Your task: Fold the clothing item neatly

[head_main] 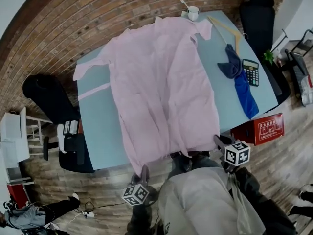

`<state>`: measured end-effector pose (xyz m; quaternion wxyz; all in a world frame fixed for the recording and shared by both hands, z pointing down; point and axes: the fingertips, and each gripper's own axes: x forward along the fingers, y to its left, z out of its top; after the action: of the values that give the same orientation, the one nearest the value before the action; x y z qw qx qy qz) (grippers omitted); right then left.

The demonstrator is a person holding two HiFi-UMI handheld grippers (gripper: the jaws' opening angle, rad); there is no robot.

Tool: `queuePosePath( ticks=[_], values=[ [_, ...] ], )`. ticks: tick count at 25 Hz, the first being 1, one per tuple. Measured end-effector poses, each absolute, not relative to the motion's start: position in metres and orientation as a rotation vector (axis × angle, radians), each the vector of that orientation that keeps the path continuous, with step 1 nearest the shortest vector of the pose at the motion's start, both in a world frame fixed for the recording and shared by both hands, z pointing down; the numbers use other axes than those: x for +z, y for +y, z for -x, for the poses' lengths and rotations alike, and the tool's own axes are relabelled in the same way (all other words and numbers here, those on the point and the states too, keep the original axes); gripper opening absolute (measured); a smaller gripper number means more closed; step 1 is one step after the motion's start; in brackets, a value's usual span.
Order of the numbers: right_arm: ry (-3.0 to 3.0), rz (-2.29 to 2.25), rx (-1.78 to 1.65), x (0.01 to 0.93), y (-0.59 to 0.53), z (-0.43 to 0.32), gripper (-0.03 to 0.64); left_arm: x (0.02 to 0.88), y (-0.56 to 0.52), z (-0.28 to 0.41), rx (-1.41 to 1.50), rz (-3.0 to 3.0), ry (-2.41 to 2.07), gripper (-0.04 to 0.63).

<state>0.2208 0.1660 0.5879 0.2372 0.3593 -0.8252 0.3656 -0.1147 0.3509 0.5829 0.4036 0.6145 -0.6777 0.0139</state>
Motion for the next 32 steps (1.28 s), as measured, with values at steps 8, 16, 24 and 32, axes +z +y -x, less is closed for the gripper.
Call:
queuePosePath(
  ticks=[8,16,24,32],
  values=[
    [-2.368,-0.759,1.356,0.53,0.17,-0.277,0.025,0.506,0.365,0.099,-0.268,-1.612,-1.458,0.032],
    [-2.427,-0.412,1.57,0.451,0.156,-0.244,0.025,0.434,0.322,0.074,-0.646,-1.503,-1.238,0.032],
    [-2.519,-0.179,1.461,0.389,0.04,-0.16,0.025,0.371,0.174,0.169,-1.071,-1.343,-1.059,0.032],
    [-2.353,-0.788,2.045,0.482,-0.139,-0.15,0.028,0.472,0.022,0.271,-1.219,-0.981,-1.01,0.165]
  ],
)
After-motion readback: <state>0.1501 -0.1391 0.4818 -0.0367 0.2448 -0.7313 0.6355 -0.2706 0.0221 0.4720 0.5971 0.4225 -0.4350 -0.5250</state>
